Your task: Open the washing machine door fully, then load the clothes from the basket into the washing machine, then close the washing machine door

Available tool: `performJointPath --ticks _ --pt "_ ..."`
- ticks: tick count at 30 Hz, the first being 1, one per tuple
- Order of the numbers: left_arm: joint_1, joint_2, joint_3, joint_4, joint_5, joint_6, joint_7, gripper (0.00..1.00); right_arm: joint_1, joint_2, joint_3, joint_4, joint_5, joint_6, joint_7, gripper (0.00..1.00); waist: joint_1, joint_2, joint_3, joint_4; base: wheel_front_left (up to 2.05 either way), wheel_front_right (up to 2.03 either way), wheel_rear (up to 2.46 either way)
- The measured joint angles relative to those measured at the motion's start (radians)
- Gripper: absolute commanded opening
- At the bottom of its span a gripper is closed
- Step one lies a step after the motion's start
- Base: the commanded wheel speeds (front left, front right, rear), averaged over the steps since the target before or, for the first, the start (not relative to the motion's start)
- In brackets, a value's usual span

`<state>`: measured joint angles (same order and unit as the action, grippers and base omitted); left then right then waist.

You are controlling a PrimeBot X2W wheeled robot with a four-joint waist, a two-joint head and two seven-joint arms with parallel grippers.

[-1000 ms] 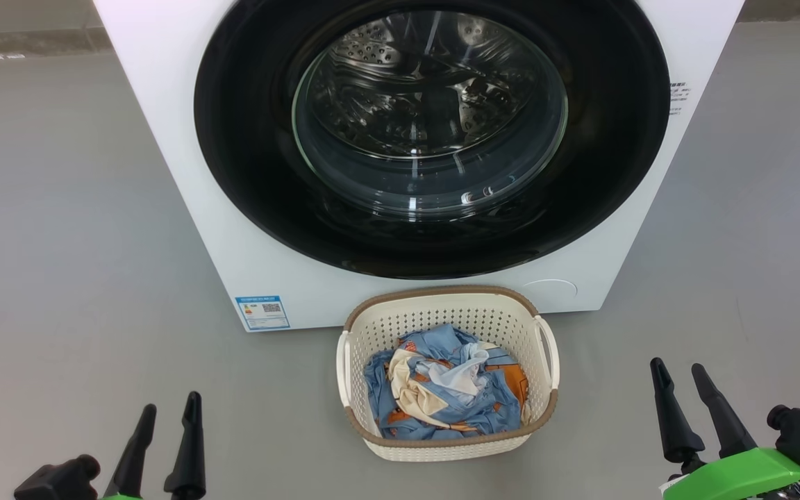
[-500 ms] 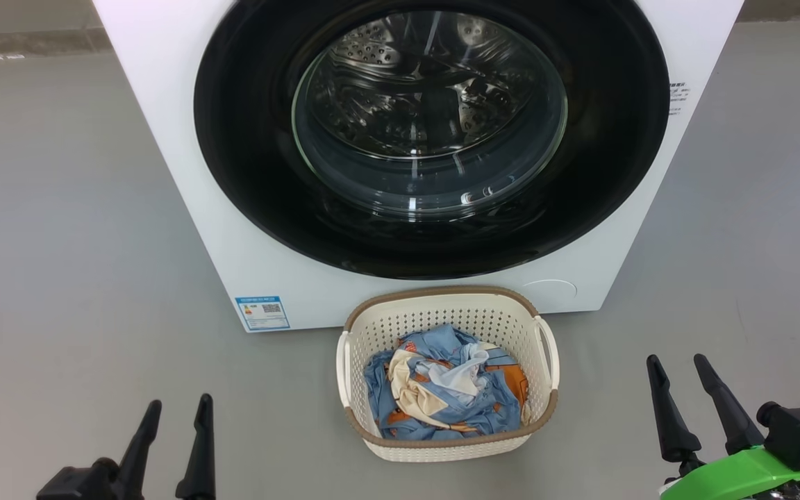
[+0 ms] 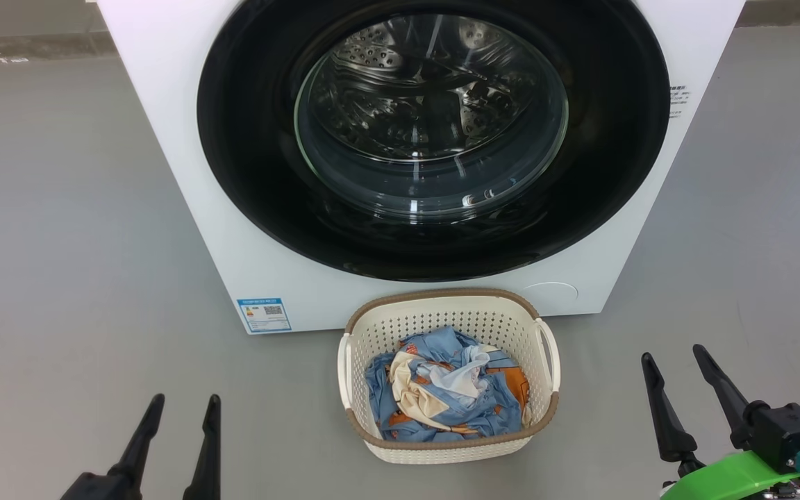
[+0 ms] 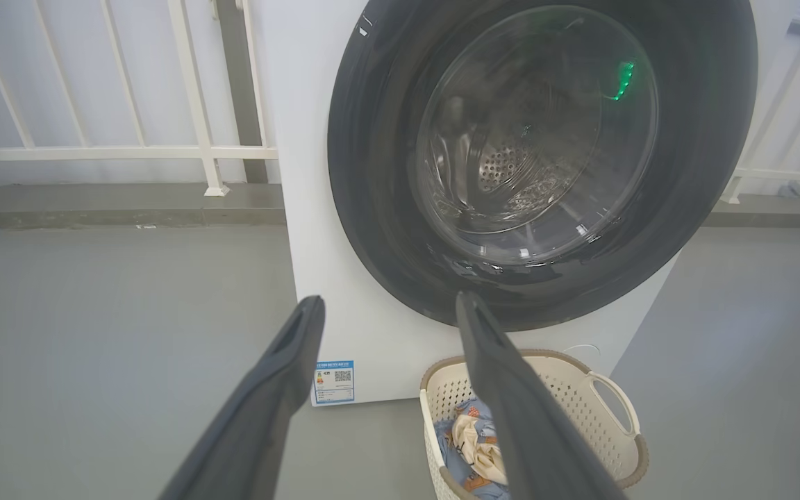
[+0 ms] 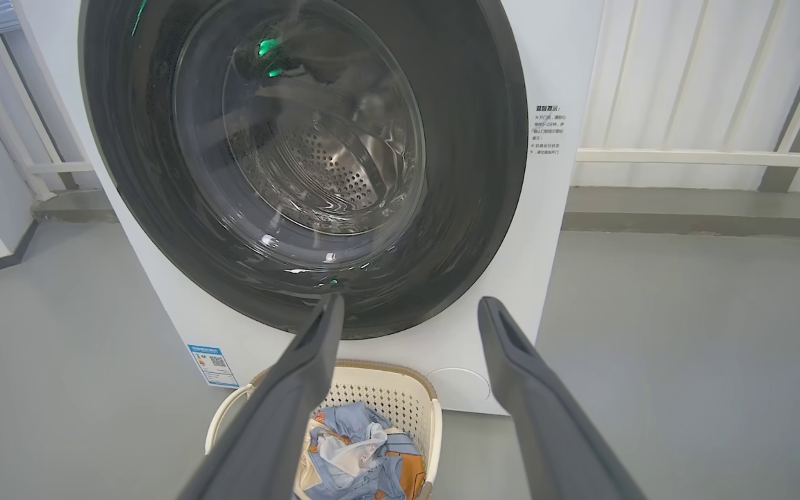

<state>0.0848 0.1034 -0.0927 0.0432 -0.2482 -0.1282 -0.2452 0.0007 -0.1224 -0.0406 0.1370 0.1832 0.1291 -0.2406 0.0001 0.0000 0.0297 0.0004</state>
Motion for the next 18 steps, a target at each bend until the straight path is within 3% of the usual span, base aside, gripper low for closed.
performJointPath --ticks 18 --pt "0.000 0.003 -0.001 -0.009 0.033 -0.001 -0.003 1.00 0.000 -0.002 -0.003 -0.006 -0.026 0.000 -0.009 1.00 0.0000 0.0000 -0.001 0.000 0.00 0.00 0.00"
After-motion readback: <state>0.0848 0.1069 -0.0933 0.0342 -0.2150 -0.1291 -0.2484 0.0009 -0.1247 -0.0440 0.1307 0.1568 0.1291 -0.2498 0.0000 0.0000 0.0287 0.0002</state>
